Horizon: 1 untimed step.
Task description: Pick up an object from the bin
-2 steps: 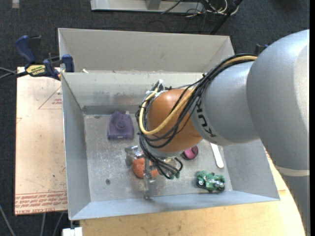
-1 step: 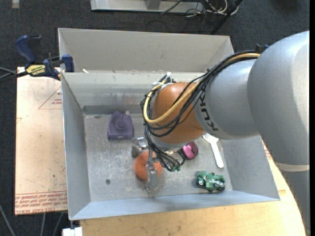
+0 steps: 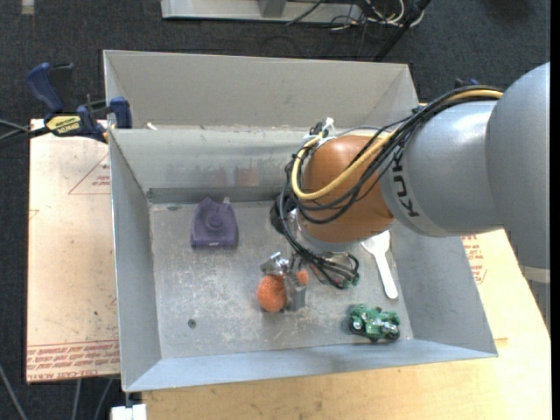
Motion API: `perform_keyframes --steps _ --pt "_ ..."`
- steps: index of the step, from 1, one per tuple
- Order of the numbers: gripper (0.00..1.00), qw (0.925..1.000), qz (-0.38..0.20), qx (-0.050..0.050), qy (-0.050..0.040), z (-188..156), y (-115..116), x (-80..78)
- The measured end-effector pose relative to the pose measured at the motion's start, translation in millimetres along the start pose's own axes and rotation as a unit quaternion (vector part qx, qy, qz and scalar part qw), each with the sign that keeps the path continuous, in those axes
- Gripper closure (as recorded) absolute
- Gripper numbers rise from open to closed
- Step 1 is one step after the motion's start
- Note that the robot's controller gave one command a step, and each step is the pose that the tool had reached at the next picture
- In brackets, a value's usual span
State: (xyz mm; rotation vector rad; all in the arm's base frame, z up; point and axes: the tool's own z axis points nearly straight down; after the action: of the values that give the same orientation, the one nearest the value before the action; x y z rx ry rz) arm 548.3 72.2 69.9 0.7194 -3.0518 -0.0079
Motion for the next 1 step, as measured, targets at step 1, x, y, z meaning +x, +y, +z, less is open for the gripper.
perform_keyframes --steps 1 --pt "1.00 1.0000 0.000 0.000 0.0002 0.1 0.1 0.0"
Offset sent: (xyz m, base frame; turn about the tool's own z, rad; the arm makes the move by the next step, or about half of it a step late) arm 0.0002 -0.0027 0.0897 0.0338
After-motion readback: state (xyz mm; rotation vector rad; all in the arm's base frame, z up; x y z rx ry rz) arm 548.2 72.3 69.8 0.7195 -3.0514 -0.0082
